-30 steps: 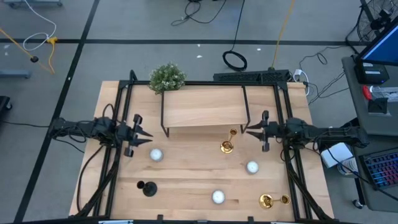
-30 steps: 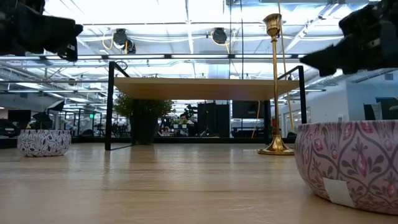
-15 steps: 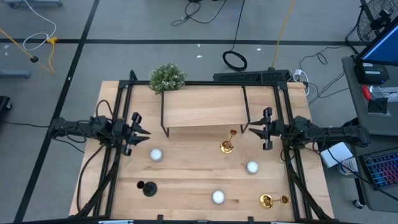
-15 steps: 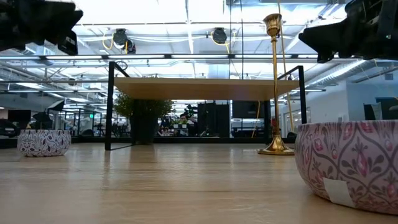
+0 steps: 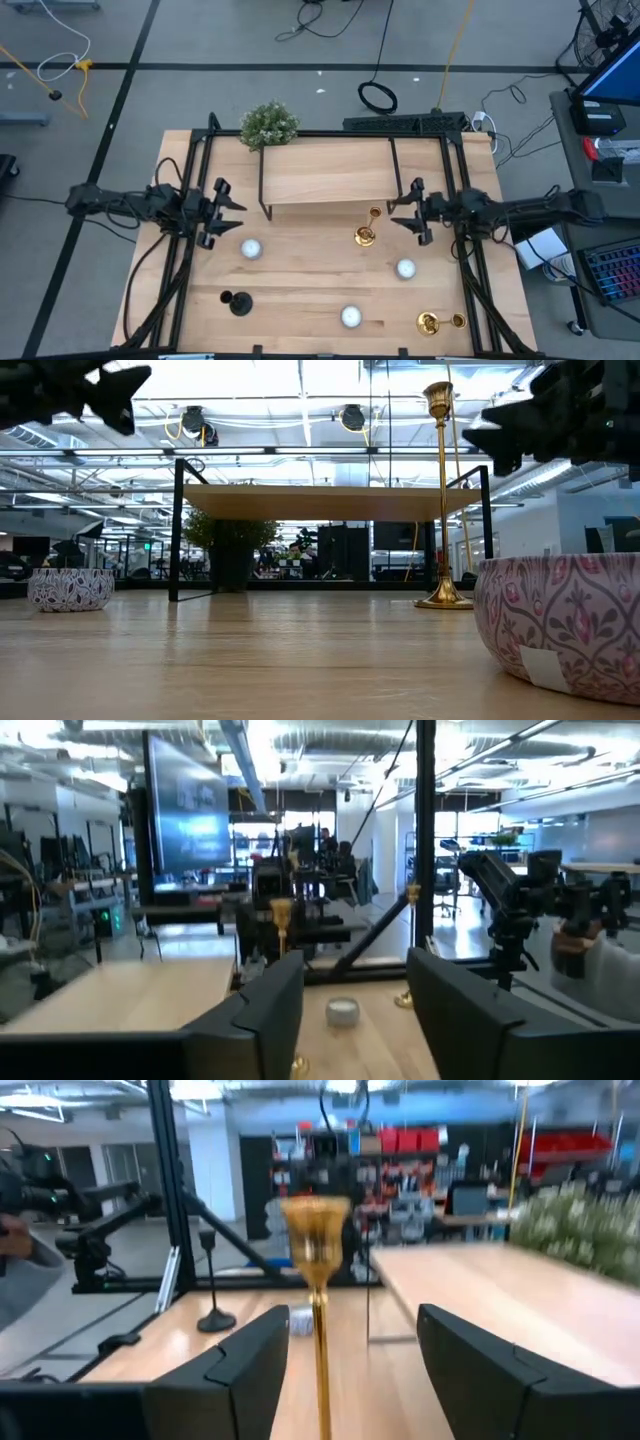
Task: Pick & Place candle stick holders
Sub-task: Put the top gold candle holder on the shelf
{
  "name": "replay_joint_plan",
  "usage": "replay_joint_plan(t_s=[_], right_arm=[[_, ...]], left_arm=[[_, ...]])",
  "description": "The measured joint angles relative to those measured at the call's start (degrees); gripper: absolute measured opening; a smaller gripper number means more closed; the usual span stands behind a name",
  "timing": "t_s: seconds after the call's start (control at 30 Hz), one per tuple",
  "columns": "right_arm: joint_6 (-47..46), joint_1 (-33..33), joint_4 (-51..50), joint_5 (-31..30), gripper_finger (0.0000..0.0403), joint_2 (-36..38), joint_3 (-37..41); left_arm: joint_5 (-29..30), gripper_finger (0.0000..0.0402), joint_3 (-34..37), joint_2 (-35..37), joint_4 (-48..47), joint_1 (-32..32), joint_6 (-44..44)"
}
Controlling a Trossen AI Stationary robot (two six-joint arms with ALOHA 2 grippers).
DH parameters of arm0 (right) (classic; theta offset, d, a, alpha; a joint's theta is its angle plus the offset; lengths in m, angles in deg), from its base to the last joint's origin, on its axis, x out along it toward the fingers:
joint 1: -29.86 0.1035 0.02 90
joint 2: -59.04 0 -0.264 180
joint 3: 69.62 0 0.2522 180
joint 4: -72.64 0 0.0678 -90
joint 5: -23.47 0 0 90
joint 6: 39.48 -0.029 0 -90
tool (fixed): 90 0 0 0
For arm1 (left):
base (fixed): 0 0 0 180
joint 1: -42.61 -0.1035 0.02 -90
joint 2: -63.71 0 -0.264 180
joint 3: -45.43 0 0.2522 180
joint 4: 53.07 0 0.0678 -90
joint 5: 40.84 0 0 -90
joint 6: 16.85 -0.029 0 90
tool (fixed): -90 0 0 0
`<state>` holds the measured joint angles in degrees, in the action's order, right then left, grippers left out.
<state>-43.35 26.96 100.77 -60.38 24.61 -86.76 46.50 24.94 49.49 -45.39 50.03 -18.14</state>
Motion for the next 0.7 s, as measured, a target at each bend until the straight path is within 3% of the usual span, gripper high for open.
replay_joint_plan(t_s=[0.13, 0.33, 0.7], right_arm=[[-2.23, 0.02, 3.33, -0.07, 0.0215, -5.33, 0.00], [-2.99, 0.19, 10.84, 0.10, 0.0213, -12.67, -0.43], [0.10, 3.45, 10.31, -0.04, 0.0212, -23.84, -7.66]], left_arm=[[1.28, 0.0208, -3.48, -3.10, -0.12, 0.00, -1.71], [1.30, 0.0202, -7.97, -8.40, -0.11, 0.00, -1.97], [1.41, 0.0184, -10.96, -15.16, -0.12, 0.00, -7.25]])
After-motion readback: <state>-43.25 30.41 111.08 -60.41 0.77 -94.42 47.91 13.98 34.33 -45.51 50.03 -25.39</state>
